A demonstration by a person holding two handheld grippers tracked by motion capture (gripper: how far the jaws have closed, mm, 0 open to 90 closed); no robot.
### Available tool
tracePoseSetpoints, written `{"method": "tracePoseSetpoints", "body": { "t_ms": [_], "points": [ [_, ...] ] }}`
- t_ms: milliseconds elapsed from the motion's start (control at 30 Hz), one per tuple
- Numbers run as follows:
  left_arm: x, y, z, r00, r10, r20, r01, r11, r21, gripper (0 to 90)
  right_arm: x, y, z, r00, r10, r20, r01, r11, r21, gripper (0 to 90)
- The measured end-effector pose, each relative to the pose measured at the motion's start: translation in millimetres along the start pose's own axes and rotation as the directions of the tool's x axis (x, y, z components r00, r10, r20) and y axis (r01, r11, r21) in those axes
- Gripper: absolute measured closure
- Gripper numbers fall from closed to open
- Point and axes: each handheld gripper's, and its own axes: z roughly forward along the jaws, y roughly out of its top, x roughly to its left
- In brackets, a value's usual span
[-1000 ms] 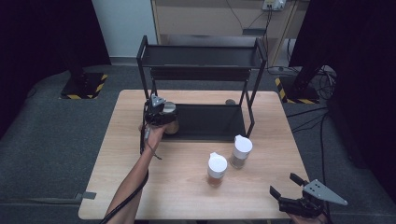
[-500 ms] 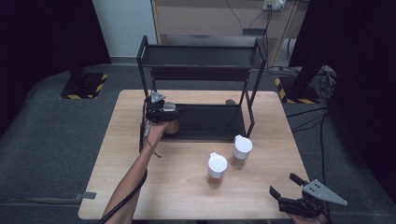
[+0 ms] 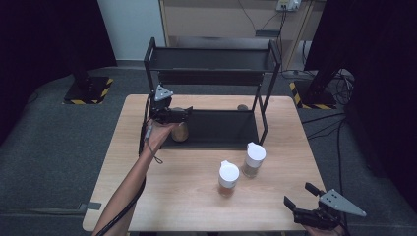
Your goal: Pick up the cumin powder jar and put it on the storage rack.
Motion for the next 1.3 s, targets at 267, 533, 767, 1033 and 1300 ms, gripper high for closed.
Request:
{"method": "tracePoseSetpoints", "body": {
  "t_ms": [267,533,767,1033,1300],
  "points": [
    [3.2,6.1,-19.7,0.9992,0.003,0.039,-0.003,0.9998,-0.020,2.3,0.1,0.3,0.2,1.0000,-0.001,-0.002,0.001,1.000,0.002,5.0],
    [2.4,1.8,-47.2,0.9897,0.049,0.134,-0.042,0.9976,-0.056,3.5,0.8,0.7,0.2,1.0000,-0.004,-0.002,0.004,1.000,0.004,5.1],
    [5.4,-5.8,-74.7,0.9772,0.067,0.201,-0.050,0.9947,-0.090,3.2,0.9,0.8,0.1,1.0000,-0.005,-0.002,0.005,1.000,0.005,5.0],
    [10.5,-27.5,-105.0,0.9730,0.061,0.223,-0.035,0.9928,-0.115,3.1,1.1,1.3,0.7,1.0000,-0.009,-0.004,0.009,1.000,0.008,5.1],
    [7.7,-59.2,-128.6,0.9755,0.058,0.212,-0.031,0.9912,-0.129,3.1,1.5,1.6,1.1,0.9999,-0.011,-0.005,0.011,1.000,0.011,5.2]
  ]
}}
